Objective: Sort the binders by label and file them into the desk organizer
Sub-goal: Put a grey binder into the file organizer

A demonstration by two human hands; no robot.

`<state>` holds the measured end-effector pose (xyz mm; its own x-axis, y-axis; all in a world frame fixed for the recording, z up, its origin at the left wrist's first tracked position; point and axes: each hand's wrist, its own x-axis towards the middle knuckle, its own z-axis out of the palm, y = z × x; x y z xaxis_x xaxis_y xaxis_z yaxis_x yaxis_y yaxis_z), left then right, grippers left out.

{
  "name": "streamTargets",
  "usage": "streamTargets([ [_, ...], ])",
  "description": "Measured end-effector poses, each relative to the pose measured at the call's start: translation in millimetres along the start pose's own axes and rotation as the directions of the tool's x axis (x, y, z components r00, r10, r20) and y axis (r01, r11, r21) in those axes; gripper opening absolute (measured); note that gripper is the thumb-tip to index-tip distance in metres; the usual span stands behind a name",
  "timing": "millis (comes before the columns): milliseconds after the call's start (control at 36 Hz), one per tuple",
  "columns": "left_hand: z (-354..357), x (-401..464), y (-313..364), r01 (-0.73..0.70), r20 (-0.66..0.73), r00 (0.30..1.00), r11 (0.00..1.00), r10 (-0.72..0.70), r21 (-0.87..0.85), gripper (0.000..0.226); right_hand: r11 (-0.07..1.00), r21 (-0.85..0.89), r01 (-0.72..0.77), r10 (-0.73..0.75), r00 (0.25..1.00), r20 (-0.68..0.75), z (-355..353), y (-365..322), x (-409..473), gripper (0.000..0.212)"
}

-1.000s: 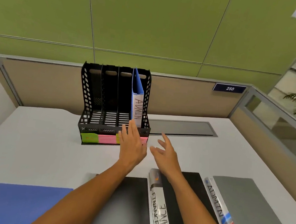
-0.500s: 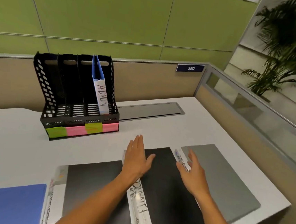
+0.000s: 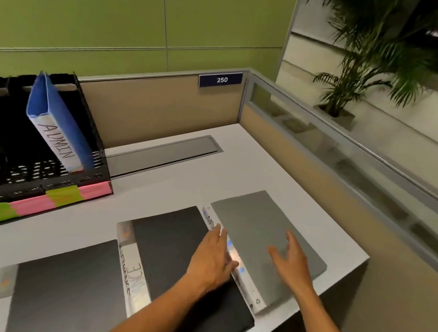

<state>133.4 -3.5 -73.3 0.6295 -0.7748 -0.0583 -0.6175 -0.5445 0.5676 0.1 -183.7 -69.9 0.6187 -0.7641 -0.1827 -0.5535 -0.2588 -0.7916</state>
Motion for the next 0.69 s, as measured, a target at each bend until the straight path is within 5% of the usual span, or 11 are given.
streamTargets([
  [194, 27.9, 12.4, 23.1, 0.099, 0.034, 0.995, 0.991, -0.097, -0.085, 0.097, 0.999, -0.044, -0.016, 0.017, 1.0, 0.023, -20.4, 37.9, 32.7, 0.079],
  [333, 34.3, 24.8, 39.1, 0.214, 0.006, 0.975, 0.932, -0.222, -0.292, 0.098, 0.957, -0.29, -0.013, 0.033, 0.998, 0.062, -23.4, 58.0, 56.8, 0.087],
  [556, 32.8, 40.5, 49.2, 0.275, -0.089, 0.897, 0.703, -0.433, -0.655, 0.056, 0.812, -0.583, 0.024, 0.068, 0.988, 0.135, -11.1, 83.8, 73.7, 0.079],
  [694, 34.2, 44.6, 45.5, 0.353, 0.026, 0.835, 0.501, -0.549, -0.79, 0.048, 0.786, -0.617, 0.033, 0.042, 0.993, 0.107, -3.9, 90.7, 72.4, 0.076],
])
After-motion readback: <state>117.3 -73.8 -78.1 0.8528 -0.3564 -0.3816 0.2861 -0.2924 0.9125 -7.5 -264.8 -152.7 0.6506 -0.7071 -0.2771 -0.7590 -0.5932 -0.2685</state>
